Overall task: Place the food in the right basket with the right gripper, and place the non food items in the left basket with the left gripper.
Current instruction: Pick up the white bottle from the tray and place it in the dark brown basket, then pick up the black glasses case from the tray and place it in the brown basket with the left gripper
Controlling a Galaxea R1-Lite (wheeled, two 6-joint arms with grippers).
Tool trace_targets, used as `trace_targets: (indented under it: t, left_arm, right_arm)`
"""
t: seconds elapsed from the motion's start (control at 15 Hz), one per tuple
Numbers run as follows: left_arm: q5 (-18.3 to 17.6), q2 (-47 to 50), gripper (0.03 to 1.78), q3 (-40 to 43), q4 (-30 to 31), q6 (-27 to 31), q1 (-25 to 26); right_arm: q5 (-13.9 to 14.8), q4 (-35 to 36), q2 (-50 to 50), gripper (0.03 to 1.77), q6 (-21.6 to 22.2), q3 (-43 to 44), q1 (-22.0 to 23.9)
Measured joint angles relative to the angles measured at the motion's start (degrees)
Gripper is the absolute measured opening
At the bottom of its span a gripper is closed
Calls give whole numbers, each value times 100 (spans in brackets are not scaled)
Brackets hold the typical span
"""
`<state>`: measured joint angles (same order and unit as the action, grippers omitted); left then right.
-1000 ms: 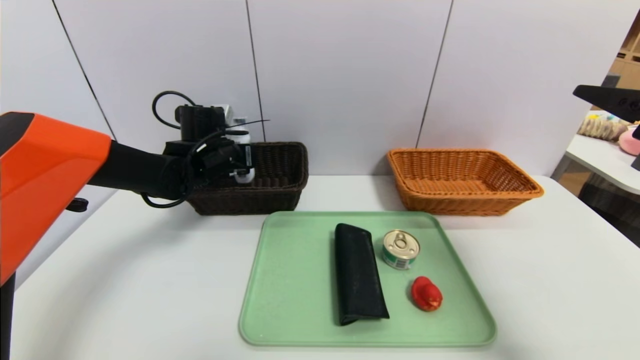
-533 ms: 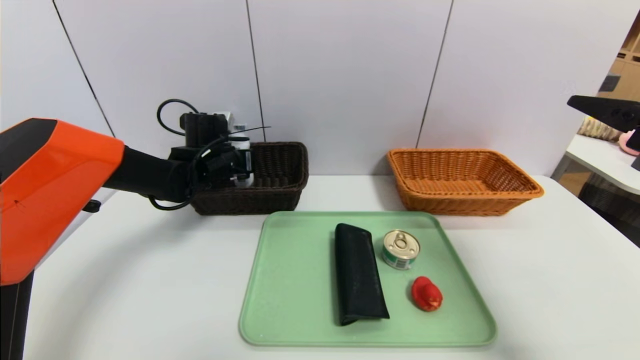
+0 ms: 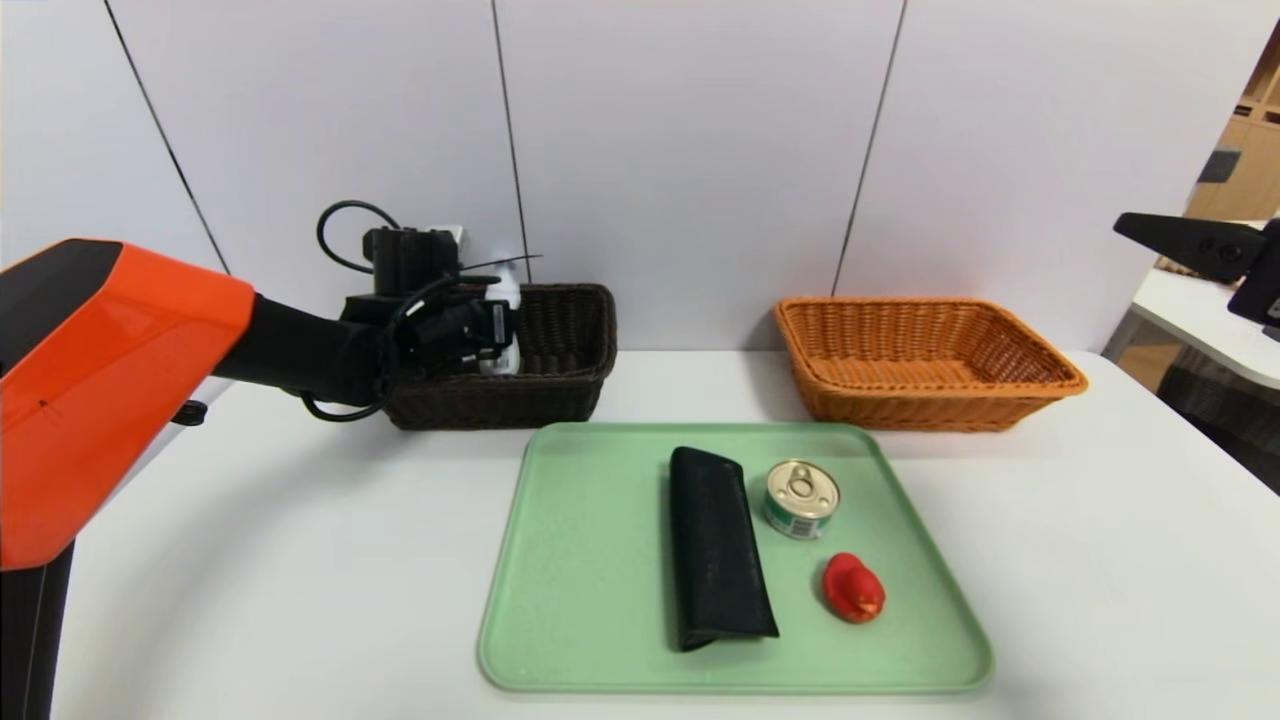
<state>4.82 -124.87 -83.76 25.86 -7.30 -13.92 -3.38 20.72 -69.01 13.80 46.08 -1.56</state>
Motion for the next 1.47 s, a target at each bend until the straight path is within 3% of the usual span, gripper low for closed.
trace_targets:
  t: [0.2,0.4,0.73,0.87,1.13,1.47]
  left_arm:
    - [100,188,140,-30,-124,30,-18]
    - [129,758,149,-48,-695,33,-285]
    - [116,1919,159,-48,-2575,-44,-1904]
    - [177,2157,162,16,-3078,-319,-2549]
    - [603,2222,165,-20,-3714,-837,-3454]
    - [1335,1851,167,-301,-4573,-1469,-3894]
  right_arm:
    - [-4,35,-56,170,4,-16,0]
    - [-4,39,-111,170,2,-2,0]
    - [-1,46,-171,170,-9,20,0]
    - [-4,46,-168,170,0,-13,0]
    - [11,49,-157,170,-5,-79,0]
    - [7,50,-119,170,-7,-135,0]
